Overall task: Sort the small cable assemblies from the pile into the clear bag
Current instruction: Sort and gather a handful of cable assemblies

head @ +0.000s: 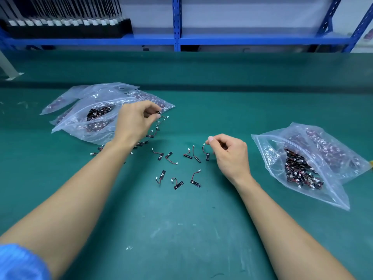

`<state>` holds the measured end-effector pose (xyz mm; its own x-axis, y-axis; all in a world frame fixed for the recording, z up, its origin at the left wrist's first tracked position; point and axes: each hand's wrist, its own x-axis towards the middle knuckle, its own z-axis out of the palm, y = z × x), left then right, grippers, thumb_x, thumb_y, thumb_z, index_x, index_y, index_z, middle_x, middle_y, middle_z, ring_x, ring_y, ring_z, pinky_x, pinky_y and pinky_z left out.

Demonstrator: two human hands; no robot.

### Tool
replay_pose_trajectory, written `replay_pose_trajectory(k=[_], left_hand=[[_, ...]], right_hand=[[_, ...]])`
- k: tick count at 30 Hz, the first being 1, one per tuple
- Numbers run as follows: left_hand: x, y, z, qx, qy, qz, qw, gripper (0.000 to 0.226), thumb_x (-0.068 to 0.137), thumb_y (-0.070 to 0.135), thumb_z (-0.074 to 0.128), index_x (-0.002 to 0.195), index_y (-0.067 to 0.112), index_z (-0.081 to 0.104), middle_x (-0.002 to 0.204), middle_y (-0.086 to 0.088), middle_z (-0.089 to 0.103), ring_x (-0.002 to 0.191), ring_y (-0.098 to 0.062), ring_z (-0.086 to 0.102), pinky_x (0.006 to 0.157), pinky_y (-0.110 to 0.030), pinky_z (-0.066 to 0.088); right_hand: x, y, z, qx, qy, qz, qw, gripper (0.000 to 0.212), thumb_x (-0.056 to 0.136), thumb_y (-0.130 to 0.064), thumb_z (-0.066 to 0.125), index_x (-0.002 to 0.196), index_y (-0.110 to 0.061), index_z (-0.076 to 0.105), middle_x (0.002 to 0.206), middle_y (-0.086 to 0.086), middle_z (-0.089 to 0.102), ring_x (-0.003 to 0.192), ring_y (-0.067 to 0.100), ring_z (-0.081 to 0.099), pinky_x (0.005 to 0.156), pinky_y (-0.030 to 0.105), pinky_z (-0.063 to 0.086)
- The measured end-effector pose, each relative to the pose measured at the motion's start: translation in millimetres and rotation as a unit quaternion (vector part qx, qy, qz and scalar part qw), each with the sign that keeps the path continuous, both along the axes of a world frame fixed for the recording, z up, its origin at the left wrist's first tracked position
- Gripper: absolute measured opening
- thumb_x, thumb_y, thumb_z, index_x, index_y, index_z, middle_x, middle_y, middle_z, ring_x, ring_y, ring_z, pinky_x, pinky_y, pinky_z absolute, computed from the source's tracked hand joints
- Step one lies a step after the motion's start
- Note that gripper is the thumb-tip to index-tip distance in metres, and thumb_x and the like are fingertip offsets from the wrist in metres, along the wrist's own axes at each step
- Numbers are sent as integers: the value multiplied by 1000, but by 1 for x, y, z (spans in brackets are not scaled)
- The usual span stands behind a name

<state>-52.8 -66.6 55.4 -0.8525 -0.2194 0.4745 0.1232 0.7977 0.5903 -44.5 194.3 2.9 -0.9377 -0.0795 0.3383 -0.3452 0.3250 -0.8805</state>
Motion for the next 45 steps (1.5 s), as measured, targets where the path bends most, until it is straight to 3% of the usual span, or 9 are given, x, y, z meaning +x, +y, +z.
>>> replay_pose_trajectory(k=[3, 7, 13, 19, 24, 28, 32, 39, 45], left_hand=[[22, 20, 14, 113, -7, -40, 993, 16, 80, 12, 81, 92, 21, 75, 79, 5, 74, 67, -3, 66, 71, -13, 52], [55, 60, 21, 219, -128, -182, 950, 14, 81, 5, 79, 87, 17, 75, 72, -3, 75, 64, -11, 71, 63, -18, 54], [73, 115, -3, 132, -247, -287, 916, 14, 82, 9, 80, 89, 20, 76, 74, 8, 75, 61, -12, 72, 62, -24, 56], [62, 103, -6, 51, -184, -225, 956, 8, 84, 27, 78, 90, 33, 76, 73, 32, 68, 49, -1, 64, 53, -8, 39], [21, 41, -3, 7, -122, -19, 992, 20, 89, 14, 69, 103, 27, 74, 79, 20, 72, 70, -3, 66, 79, -19, 51], [-18, 1, -9, -171, -193, 72, 964, 37, 91, 15, 61, 127, 24, 65, 126, -6, 66, 117, -30, 59, 97, -41, 48], [-40, 0, -21, -281, -268, 28, 921, 38, 95, 17, 56, 131, 22, 62, 134, -10, 60, 123, -34, 54, 97, -45, 49], [-46, -1, -29, -274, -206, 43, 939, 15, 93, 20, 66, 106, 20, 74, 110, -9, 69, 103, -34, 62, 80, -40, 53], [-19, 4, -13, -144, -118, -19, 982, 25, 86, 24, 75, 111, 22, 70, 107, 5, 72, 102, -21, 63, 91, -34, 49]], right_hand=[[-1, 2, 3, -38, -17, -20, 999, 25, 90, -31, 62, 70, -21, 73, 53, -11, 48, 53, 6, 39, 52, 20, 31], [-4, 5, 7, -65, -34, -41, 996, 24, 93, -27, 64, 71, -24, 73, 57, -1, 52, 53, 7, 38, 53, 21, 32], [-10, 9, 7, -75, -51, -61, 994, 26, 94, -24, 64, 69, -26, 72, 50, -12, 54, 50, 0, 47, 56, 19, 37], [-11, 9, 4, -77, -54, -62, 994, 25, 93, -25, 64, 70, -25, 73, 51, -12, 55, 49, 1, 46, 54, 16, 35], [-10, 7, 3, -82, -58, -58, 993, 25, 92, -23, 65, 70, -22, 74, 53, -10, 51, 50, 3, 41, 51, 15, 33], [-9, 5, 3, -73, -58, -52, 994, 24, 92, -24, 64, 70, -21, 74, 53, -9, 50, 50, 4, 38, 51, 17, 31], [-8, 4, 2, -65, -60, -52, 995, 23, 93, -24, 65, 71, -22, 74, 54, -9, 52, 50, 4, 39, 51, 16, 32], [-8, 5, 0, -58, -58, -50, 995, 24, 93, -24, 65, 71, -22, 74, 54, -8, 51, 48, 3, 40, 50, 15, 31], [-9, 5, 0, -66, -59, -51, 995, 24, 92, -24, 65, 70, -23, 74, 52, -11, 51, 48, 3, 40, 51, 15, 31]])
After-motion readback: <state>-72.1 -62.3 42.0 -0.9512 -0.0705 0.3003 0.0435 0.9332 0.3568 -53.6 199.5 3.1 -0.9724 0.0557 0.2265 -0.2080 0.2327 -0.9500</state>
